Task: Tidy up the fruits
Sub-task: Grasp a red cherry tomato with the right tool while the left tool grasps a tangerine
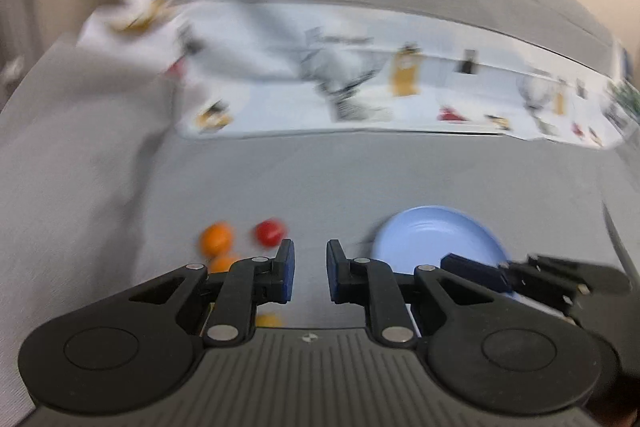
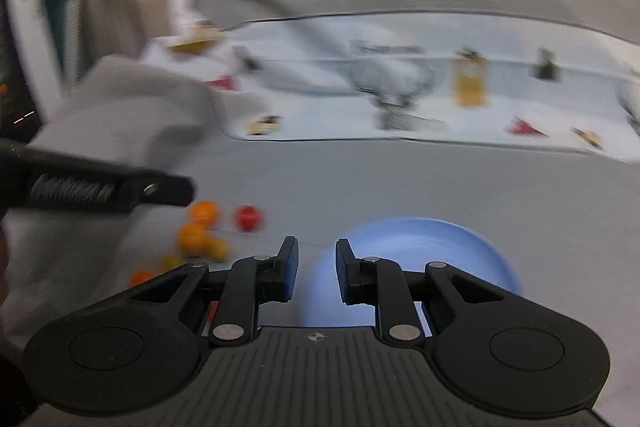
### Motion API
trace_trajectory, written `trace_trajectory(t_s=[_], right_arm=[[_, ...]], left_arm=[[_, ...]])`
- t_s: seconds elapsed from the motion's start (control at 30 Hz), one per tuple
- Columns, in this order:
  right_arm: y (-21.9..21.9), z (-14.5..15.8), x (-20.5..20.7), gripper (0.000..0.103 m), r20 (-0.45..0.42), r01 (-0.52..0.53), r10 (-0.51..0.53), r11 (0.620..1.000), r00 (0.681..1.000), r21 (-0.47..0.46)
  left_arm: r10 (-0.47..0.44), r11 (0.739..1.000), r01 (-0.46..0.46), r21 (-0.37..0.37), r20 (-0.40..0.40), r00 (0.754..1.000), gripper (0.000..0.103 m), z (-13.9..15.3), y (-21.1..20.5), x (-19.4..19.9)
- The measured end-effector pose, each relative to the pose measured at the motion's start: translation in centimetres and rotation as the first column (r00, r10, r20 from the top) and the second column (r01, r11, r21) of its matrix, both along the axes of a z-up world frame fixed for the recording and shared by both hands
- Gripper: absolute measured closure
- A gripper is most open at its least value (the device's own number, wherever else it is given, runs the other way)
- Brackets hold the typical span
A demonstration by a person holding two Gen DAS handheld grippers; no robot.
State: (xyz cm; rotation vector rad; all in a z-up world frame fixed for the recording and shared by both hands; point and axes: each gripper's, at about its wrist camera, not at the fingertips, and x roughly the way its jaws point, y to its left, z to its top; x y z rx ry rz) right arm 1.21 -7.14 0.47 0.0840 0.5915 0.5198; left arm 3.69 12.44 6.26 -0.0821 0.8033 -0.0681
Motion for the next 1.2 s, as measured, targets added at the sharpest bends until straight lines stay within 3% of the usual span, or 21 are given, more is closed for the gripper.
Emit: trace_trajectory(t_s=[0.1,0.23,0.33,0.4,0.47,0.63,0.97,1.2], right_arm=[[2.5,-0.4,0.0,0.082,-0.022,-0.082,0.083,0.997,0.996,0.004],[5.4,-2.1,0.4,0.081,-0.099,-0.099,0.094,0.994,0.991,-0.049],[6.8,-3.0,0.9,0.078,-0.123,-0.093,0.078,0.989,0.989,-0.115],[7.3,-3.5,1.7,0.072,-0.155,-0.088,0.068,0.989,0.986,-0.123],[7.7,-4.9,2.3,0.068,-0.178,-0.084,0.056,0.985,0.982,-0.154],[7.8,-6.4,2.8,0.065,-0.248,-0.083,0.045,0.986,0.968,-0.144],[9.0,-7.1,2.3,0.067,-0.274,-0.123,0.069,0.975,0.959,-0.185],[8.4,-6.8,2.3,0.071,-0.262,-0.119,0.07,0.977,0.963,-0.177]], left_arm=[[0.107,0.993,-0.11,-0.039,-0.073,0.992,0.085,-2.3,2.5,0.4],[0.216,0.972,-0.228,-0.063,-0.157,0.964,0.081,-4.3,4.6,1.5],[0.222,0.974,-0.224,0.001,-0.164,0.961,0.079,-4.6,4.2,1.9],[0.208,0.978,-0.206,0.027,-0.143,0.968,0.067,-4.3,3.9,1.8],[0.203,0.979,-0.2,0.039,-0.139,0.969,0.062,-4.3,3.9,1.6],[0.204,0.979,-0.2,0.041,-0.22,0.954,0.062,-5.7,4.6,1.7],[0.198,0.978,-0.163,0.132,-0.329,0.923,0.062,-7.6,4.3,1.8],[0.192,0.979,-0.155,0.135,-0.341,0.92,0.066,-7.8,4.4,1.9]])
